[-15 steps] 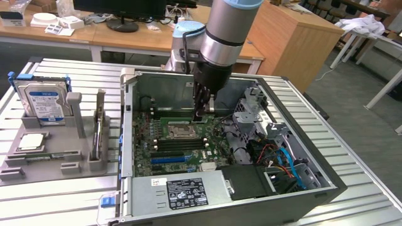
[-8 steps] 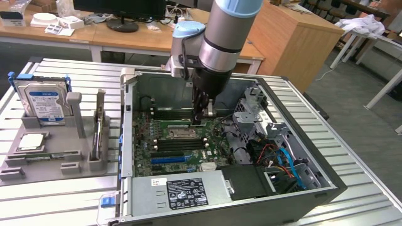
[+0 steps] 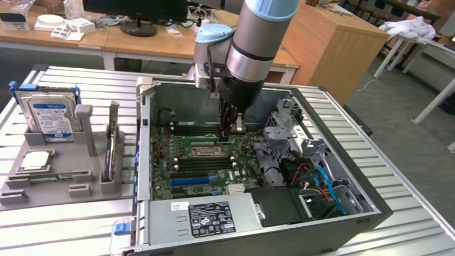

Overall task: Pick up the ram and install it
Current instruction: 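Insert the ram into the slot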

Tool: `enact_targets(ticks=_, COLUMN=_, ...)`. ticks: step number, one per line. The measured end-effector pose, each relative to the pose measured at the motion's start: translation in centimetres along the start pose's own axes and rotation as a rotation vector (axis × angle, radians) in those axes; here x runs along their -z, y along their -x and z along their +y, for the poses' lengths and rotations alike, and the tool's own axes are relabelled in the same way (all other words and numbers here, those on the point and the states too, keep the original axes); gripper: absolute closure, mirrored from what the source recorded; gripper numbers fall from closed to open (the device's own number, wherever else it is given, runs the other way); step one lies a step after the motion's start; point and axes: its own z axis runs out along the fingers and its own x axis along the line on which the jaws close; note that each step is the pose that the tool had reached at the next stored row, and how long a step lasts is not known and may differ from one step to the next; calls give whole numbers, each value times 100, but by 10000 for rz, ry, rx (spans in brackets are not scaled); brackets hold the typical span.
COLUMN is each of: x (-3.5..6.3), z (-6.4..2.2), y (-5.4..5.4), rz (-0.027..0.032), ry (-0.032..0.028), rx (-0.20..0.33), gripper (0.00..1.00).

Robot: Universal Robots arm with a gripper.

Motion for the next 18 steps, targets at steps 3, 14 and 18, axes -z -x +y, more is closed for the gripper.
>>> enact_targets(ticks=3, x=1, z=0, y=0, rz=1, ry=0, rx=-1, gripper=88)
enact_targets(ticks=14, x=-124, z=-4, y=-41, rz=-2, ry=0, rx=2, gripper=88)
enact_targets(ticks=18, x=-122, z=-4, y=-74, rz=0, ry=0, rx=0, gripper=88)
